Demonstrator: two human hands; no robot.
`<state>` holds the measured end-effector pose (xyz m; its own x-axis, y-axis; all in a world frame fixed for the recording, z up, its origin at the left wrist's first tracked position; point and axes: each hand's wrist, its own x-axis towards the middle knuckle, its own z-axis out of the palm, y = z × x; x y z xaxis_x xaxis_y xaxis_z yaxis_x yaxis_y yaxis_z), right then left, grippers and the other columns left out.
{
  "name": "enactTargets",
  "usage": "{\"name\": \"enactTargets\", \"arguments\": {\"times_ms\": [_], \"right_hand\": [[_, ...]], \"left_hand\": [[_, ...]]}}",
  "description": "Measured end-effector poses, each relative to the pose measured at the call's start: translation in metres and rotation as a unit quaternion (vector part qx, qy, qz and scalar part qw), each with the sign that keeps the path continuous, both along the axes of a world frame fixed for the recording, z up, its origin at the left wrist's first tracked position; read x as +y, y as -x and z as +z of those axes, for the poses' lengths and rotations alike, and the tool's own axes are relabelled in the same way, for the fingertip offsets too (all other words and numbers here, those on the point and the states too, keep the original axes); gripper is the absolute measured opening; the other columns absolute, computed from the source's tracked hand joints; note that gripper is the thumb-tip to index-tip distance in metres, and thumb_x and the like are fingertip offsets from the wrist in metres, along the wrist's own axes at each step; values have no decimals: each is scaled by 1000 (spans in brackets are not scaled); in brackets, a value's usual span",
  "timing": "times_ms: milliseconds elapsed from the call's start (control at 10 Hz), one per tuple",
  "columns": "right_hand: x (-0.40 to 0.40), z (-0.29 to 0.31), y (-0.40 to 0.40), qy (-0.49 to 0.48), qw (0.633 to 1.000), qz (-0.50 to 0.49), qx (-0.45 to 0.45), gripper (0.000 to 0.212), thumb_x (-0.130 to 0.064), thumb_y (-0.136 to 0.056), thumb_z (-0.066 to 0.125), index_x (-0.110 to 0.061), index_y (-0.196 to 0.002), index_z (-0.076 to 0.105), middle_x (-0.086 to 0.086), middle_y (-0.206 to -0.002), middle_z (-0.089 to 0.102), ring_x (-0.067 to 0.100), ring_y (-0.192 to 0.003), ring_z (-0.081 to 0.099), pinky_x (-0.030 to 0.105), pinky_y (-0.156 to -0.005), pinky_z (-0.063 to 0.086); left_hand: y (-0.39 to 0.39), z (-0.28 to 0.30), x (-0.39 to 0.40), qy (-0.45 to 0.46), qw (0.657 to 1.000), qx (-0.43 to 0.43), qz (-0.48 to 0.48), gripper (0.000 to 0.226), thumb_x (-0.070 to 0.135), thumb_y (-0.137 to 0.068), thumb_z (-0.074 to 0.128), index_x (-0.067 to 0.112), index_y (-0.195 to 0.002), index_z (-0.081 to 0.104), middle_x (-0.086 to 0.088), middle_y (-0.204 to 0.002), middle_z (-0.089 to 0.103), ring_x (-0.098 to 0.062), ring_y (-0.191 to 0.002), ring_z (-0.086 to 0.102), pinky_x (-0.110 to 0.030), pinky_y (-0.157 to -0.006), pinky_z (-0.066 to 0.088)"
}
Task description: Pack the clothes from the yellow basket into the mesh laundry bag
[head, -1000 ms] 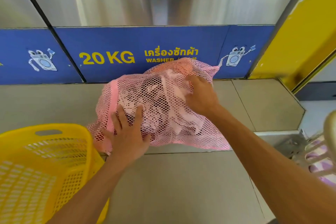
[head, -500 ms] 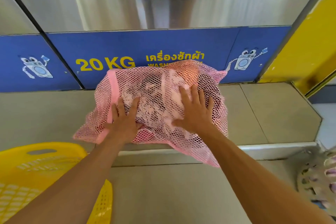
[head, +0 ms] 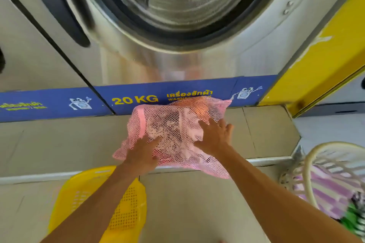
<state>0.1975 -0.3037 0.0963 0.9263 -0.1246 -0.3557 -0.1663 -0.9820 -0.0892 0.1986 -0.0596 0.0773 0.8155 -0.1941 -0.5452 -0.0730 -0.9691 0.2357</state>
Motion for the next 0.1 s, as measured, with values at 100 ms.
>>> {"name": "enactTargets", "arguments": {"times_ms": [100], "right_hand": [[5, 87, 14, 3, 1000, 13, 15, 70, -60, -88, 63, -40, -152, 40, 3, -155, 45, 35, -145, 36, 51, -115, 28]], "left_hand": [[4, 87, -8, 32, 999, 29, -5, 69, 11, -95, 44, 38, -155, 25, -15, -162, 20, -33, -148, 26, -47, -115, 34]]}}
